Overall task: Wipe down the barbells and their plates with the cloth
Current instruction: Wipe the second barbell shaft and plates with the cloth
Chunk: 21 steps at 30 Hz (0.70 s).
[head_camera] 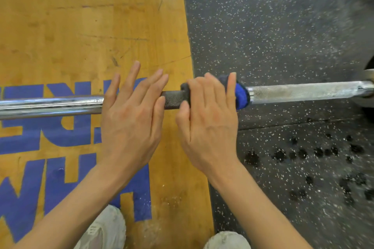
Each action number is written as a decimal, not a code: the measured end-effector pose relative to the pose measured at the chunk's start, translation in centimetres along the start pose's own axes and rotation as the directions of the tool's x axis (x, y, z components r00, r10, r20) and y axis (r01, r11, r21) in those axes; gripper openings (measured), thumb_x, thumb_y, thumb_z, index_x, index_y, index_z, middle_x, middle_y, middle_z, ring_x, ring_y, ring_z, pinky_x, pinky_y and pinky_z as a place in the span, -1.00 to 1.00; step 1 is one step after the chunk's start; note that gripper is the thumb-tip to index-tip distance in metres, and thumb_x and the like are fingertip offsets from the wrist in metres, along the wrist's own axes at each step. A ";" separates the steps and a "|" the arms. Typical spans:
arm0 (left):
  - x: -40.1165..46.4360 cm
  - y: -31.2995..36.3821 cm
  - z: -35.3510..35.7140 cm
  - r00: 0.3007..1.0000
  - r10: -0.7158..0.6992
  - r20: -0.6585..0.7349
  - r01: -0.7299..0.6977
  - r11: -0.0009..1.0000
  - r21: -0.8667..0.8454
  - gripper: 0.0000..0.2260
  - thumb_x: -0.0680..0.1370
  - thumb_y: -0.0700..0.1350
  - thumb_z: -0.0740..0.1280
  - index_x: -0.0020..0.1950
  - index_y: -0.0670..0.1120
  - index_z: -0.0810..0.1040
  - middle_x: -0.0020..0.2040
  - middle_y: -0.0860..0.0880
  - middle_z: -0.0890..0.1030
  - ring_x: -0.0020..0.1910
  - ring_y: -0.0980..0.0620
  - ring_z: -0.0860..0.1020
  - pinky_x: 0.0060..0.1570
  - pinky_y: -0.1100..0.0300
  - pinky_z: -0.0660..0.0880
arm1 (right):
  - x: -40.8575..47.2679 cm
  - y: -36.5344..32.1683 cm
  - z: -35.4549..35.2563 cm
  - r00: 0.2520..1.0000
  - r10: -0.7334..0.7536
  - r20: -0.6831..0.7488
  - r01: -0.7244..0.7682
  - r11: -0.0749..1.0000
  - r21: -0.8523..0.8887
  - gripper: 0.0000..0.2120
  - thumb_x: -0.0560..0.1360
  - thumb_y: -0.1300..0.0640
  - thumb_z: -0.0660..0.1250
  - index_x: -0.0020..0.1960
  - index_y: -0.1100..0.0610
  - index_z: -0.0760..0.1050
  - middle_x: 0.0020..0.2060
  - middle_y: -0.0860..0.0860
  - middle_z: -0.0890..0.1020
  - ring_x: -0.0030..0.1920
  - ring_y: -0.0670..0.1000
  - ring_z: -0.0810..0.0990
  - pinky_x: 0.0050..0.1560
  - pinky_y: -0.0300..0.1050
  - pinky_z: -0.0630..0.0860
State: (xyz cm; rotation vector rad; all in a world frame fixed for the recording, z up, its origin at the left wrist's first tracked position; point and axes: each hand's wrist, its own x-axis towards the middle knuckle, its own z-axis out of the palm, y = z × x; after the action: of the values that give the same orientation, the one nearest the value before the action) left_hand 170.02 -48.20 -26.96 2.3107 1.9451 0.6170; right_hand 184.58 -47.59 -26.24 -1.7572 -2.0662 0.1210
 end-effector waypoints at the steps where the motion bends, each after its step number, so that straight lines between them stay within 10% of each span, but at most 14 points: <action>1: -0.4 0.0 -0.1 1.000 0.008 0.005 -0.008 1.000 0.007 -0.59 0.73 -0.07 -0.01 0.48 -0.10 0.45 0.46 0.00 0.49 0.57 -0.13 0.25 0.54 -0.09 0.06 | -0.2 0.8 -0.4 0.998 -0.057 0.032 0.058 0.998 -0.025 -0.64 0.59 0.11 0.06 0.19 0.21 0.55 0.08 0.09 0.60 0.32 0.16 0.50 0.61 0.09 -0.10; 6: -2.1 0.7 -0.9 0.998 0.010 0.067 -0.012 1.000 0.028 -0.57 0.73 -0.05 -0.03 0.52 -0.12 0.40 0.50 -0.01 0.43 0.59 -0.14 0.19 0.57 -0.12 0.02 | -1.4 1.2 -1.9 0.997 0.076 0.016 -0.075 0.995 -0.065 -0.64 0.60 0.11 0.04 0.15 0.21 0.56 0.05 0.10 0.61 0.31 0.18 0.51 0.61 0.13 -0.09; 11: -4.2 1.0 -2.0 0.987 0.040 0.153 -0.046 0.998 0.034 -0.57 0.71 -0.06 -0.01 0.55 -0.11 0.35 0.54 0.00 0.37 0.59 -0.11 0.18 0.59 -0.11 -0.03 | -2.7 -0.4 -1.8 0.978 -0.141 0.155 0.145 0.989 -0.017 -0.64 0.58 0.10 0.08 0.15 0.23 0.58 0.00 0.11 0.62 0.26 0.19 0.54 0.61 0.06 -0.10; 17: -4.0 1.4 -2.7 0.979 0.057 0.198 -0.067 0.997 0.045 -0.56 0.72 -0.05 -0.02 0.50 -0.18 0.42 0.52 -0.05 0.40 0.58 -0.12 0.22 0.57 -0.14 0.03 | -4.0 0.5 -3.5 0.981 0.132 0.143 -0.117 0.987 -0.112 -0.67 0.61 0.10 0.02 -0.06 0.16 0.54 -0.18 0.04 0.54 -0.01 0.13 0.54 0.61 0.16 -0.05; 21: -4.9 1.5 -2.0 0.977 0.088 0.193 -0.108 0.989 0.099 -0.54 0.74 -0.04 -0.05 0.47 -0.20 0.46 0.48 -0.08 0.45 0.56 -0.15 0.26 0.56 -0.12 0.11 | -6.0 -0.3 -3.7 0.966 -0.075 0.246 0.106 0.988 -0.115 -0.64 0.64 0.07 0.05 0.15 0.19 0.58 0.01 0.06 0.61 0.17 0.13 0.56 0.61 0.09 -0.08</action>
State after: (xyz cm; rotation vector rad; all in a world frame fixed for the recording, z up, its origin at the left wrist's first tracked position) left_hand 170.09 -53.60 -25.94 2.4405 1.8327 0.2904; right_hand 186.33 -54.20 -24.33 -1.7943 -2.3713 0.1872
